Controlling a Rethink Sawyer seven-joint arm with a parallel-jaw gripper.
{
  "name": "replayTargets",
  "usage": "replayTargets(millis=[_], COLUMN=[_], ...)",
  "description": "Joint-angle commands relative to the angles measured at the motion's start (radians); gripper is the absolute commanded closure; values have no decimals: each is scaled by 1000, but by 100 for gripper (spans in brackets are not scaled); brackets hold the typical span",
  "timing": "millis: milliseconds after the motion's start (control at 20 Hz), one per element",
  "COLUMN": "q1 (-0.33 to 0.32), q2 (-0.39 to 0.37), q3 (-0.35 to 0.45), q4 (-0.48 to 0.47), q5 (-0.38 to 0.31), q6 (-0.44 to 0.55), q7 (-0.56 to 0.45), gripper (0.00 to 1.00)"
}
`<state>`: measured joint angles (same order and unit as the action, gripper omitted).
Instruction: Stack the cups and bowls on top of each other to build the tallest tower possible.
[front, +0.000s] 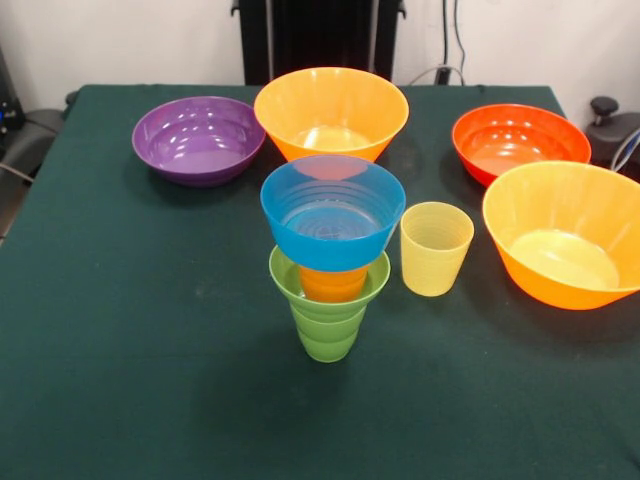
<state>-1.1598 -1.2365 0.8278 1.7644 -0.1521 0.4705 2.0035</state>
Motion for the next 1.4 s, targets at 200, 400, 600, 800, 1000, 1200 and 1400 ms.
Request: replayTargets(millis=[200, 400, 600, 800, 1000, 1200, 1400], q1=[127, 142, 145, 164, 186, 191, 209], q2=[53, 62, 85, 120, 158, 157, 194], q3=[-117, -127, -134, -150, -167, -175, -191], q4=[-149, -144, -159, -164, -184, -173, -196], q5=[-25, -27, -32, -52, -72, -66, -85], q6=[489, 475, 465, 430, 404, 389, 368], q7=[32, 34, 21, 30, 35, 33, 36], gripper=[100, 100, 100, 100, 100, 100, 100])
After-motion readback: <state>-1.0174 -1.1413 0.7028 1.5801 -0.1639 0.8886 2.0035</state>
